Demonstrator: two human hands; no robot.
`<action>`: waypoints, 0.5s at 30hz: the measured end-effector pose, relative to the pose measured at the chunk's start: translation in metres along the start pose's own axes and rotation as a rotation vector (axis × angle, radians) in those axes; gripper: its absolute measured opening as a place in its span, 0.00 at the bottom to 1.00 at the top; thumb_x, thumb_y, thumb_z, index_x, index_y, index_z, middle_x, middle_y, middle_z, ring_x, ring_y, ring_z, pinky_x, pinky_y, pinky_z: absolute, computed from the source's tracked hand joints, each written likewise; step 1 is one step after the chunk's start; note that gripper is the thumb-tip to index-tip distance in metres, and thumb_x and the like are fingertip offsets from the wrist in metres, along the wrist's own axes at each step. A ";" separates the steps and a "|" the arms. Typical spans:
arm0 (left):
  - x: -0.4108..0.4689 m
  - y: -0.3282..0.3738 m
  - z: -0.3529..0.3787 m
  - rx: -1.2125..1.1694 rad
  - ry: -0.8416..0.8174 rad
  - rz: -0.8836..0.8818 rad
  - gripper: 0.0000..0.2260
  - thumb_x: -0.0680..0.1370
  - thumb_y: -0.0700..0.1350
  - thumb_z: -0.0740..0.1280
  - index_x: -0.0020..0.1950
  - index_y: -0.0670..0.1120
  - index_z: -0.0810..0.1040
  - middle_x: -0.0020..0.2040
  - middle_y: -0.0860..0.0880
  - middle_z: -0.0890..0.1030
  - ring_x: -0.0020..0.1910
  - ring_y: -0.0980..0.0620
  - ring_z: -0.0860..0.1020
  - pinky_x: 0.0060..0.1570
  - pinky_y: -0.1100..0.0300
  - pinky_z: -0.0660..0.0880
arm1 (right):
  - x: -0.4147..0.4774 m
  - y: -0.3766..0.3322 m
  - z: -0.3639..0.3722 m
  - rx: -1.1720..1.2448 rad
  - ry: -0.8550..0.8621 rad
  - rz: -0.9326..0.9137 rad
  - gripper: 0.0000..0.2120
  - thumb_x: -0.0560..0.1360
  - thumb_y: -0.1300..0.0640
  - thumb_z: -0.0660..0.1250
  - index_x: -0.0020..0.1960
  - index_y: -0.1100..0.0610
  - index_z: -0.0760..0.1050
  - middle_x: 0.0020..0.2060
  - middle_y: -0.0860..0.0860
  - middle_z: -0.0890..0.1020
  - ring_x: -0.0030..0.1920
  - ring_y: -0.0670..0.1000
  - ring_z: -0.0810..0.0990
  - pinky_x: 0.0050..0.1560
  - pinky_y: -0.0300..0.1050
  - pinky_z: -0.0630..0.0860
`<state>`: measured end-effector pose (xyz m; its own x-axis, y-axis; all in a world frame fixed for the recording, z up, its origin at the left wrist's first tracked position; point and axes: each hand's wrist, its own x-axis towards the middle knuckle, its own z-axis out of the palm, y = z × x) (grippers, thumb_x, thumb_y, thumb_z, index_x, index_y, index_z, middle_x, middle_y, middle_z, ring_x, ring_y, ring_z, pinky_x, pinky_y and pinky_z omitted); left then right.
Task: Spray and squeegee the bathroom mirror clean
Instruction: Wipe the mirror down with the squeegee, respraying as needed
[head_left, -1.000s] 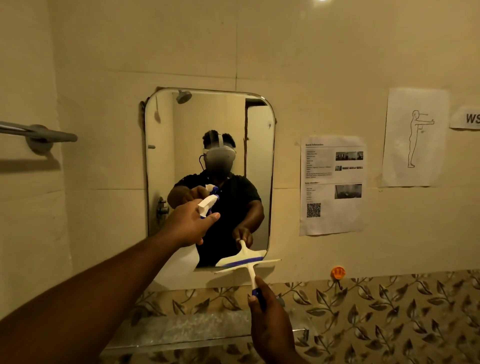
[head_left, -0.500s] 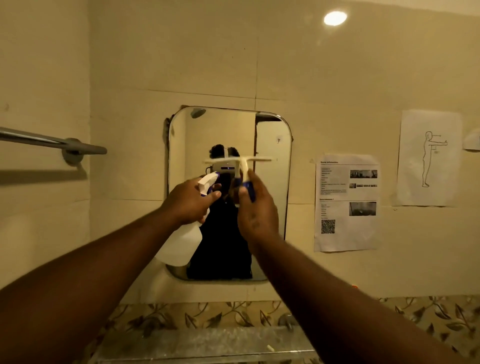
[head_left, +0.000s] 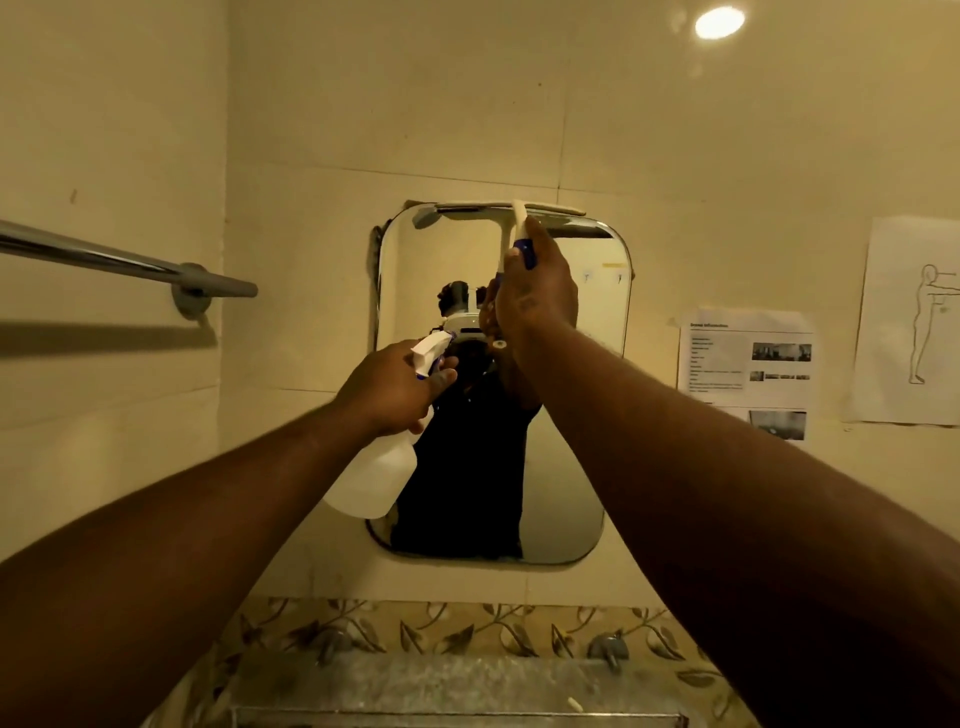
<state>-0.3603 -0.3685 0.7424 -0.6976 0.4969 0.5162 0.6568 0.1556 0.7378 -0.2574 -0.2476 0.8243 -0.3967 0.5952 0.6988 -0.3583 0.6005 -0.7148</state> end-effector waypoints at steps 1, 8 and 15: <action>0.000 -0.004 0.001 -0.004 0.001 -0.005 0.26 0.80 0.51 0.70 0.76 0.50 0.69 0.44 0.52 0.81 0.33 0.51 0.79 0.33 0.55 0.81 | 0.001 0.000 0.001 0.007 0.003 0.005 0.22 0.84 0.52 0.57 0.78 0.45 0.62 0.68 0.54 0.75 0.62 0.54 0.78 0.65 0.56 0.76; 0.007 -0.032 0.009 0.039 0.005 0.009 0.27 0.79 0.52 0.71 0.77 0.53 0.68 0.52 0.48 0.83 0.34 0.50 0.81 0.36 0.53 0.83 | -0.015 0.028 0.008 0.021 -0.005 0.013 0.23 0.84 0.50 0.57 0.78 0.41 0.60 0.69 0.54 0.74 0.63 0.56 0.77 0.64 0.58 0.76; 0.008 -0.051 0.016 0.035 0.018 -0.008 0.27 0.78 0.53 0.71 0.76 0.58 0.68 0.55 0.46 0.83 0.33 0.48 0.81 0.31 0.56 0.81 | -0.061 0.087 0.016 -0.045 0.034 0.087 0.23 0.84 0.46 0.55 0.76 0.32 0.56 0.51 0.48 0.75 0.44 0.45 0.77 0.44 0.41 0.76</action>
<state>-0.3947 -0.3588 0.7017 -0.7078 0.4799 0.5184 0.6605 0.1893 0.7265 -0.2778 -0.2408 0.7189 -0.3960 0.6634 0.6349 -0.2849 0.5686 -0.7717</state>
